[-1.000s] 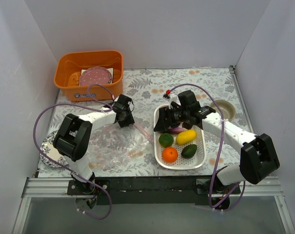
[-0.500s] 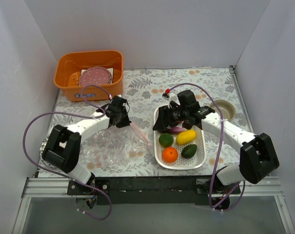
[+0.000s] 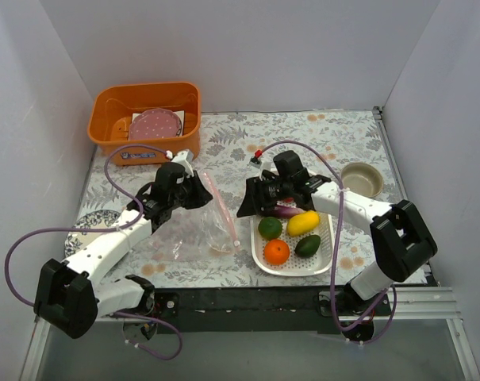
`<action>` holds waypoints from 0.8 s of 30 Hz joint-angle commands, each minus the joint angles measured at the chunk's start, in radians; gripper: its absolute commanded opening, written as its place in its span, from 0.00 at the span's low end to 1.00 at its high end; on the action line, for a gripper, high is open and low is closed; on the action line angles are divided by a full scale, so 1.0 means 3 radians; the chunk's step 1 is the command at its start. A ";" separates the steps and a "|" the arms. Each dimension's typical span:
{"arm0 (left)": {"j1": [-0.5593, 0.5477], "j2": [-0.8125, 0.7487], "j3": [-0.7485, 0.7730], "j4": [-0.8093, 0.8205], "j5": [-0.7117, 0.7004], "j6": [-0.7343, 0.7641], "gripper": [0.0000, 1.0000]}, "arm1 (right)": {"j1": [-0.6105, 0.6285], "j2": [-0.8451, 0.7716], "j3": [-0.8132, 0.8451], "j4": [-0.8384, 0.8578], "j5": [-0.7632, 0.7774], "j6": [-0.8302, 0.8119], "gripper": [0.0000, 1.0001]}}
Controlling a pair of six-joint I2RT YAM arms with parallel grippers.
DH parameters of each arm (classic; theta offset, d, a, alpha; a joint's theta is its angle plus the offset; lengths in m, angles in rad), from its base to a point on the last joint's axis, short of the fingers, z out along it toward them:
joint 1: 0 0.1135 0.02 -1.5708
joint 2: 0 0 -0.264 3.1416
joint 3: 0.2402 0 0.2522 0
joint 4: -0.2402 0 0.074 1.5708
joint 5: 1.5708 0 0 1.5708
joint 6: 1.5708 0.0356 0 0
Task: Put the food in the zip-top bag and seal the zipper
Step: Pick up the zipper food storage bag at the center of the board.
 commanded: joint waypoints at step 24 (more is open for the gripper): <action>0.0029 -0.0071 -0.0147 0.0195 0.0136 0.0041 0.06 | 0.0265 0.0130 -0.0065 0.0840 0.0325 0.0487 0.01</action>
